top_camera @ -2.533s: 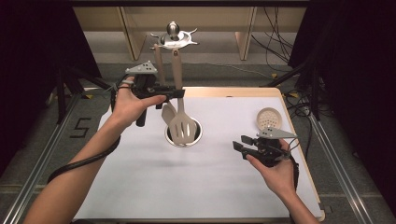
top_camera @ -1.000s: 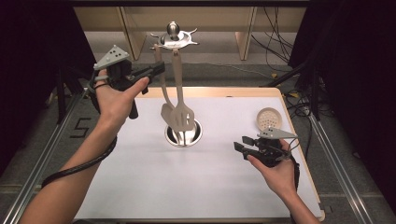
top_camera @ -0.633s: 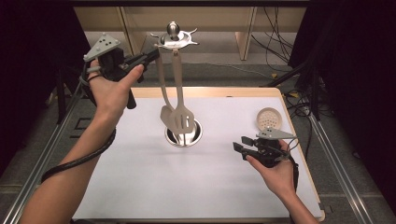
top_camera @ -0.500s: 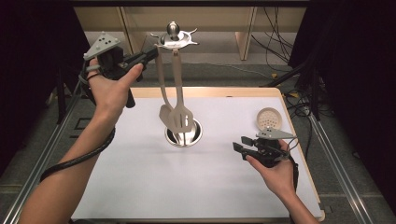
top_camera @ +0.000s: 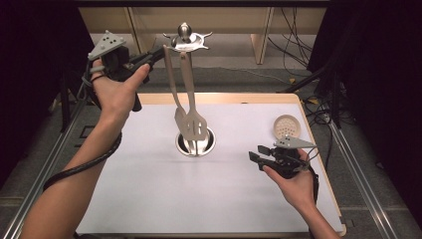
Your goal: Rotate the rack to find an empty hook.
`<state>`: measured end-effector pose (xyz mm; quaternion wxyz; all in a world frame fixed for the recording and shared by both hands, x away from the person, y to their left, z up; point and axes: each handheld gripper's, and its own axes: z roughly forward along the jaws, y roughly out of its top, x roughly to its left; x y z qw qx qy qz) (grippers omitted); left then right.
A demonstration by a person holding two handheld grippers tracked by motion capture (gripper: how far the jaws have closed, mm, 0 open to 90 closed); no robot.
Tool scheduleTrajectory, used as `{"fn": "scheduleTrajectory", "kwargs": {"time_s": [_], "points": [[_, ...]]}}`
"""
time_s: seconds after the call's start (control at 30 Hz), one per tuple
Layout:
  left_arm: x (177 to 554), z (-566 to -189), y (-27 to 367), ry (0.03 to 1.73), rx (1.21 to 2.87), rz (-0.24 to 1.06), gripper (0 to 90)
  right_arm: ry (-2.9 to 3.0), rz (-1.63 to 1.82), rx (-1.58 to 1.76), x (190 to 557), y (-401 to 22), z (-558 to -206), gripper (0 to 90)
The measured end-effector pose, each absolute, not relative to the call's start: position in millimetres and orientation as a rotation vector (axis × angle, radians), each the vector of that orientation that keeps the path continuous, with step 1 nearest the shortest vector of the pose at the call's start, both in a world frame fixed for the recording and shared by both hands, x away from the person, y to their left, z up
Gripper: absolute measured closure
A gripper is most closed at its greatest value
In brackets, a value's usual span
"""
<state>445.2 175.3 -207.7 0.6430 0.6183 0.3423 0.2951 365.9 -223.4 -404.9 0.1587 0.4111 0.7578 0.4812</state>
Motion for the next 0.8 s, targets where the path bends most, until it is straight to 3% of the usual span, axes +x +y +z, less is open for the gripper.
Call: {"fn": "scheduleTrajectory", "kwargs": {"time_s": [0.8], "points": [[478.7, -202.8, 181.8, 0.8, 1.444, 0.698, 89.4, 2.18, 1.345, 1.221, 365.2, -223.6, -403.6, 55.6]]}}
